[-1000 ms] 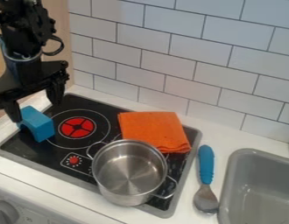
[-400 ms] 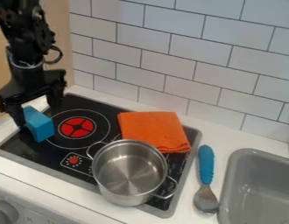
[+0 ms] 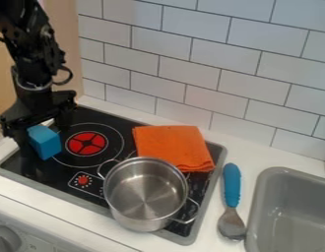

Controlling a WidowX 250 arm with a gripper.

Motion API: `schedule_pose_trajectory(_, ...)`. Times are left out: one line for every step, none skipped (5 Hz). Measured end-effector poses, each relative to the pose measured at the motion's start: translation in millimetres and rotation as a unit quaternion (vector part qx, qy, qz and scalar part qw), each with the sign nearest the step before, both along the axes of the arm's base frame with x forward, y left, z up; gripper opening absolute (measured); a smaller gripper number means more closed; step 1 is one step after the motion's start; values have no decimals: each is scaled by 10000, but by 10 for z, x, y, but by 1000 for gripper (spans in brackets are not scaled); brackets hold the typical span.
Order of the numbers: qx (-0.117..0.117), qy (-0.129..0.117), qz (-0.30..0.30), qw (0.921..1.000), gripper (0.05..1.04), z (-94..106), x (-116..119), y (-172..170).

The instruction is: Put the blue thing on top of the orange cloth

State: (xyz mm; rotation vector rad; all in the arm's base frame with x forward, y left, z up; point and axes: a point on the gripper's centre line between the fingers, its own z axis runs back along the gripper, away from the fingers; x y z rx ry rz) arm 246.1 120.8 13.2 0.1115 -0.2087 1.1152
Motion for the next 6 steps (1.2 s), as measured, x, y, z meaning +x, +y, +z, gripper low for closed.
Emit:
schedule_pose_trajectory(-13,-18,-26,10000,948,-49,19,-4)
schedule_pose_trajectory(55,-39,-75,9999,643,-67,2,9)
schedule_pose_trajectory(62,-52,-92,9999,565,-71,4,4)
schedule_pose_trajectory(56,-64,-75,9999,565,-79,0,5)
schedule_pose_trajectory(74,-67,-85,9999,565,-75,-5,7)
schedule_pose_trajectory(40,-52,-26,10000,565,-56,-26,-10)
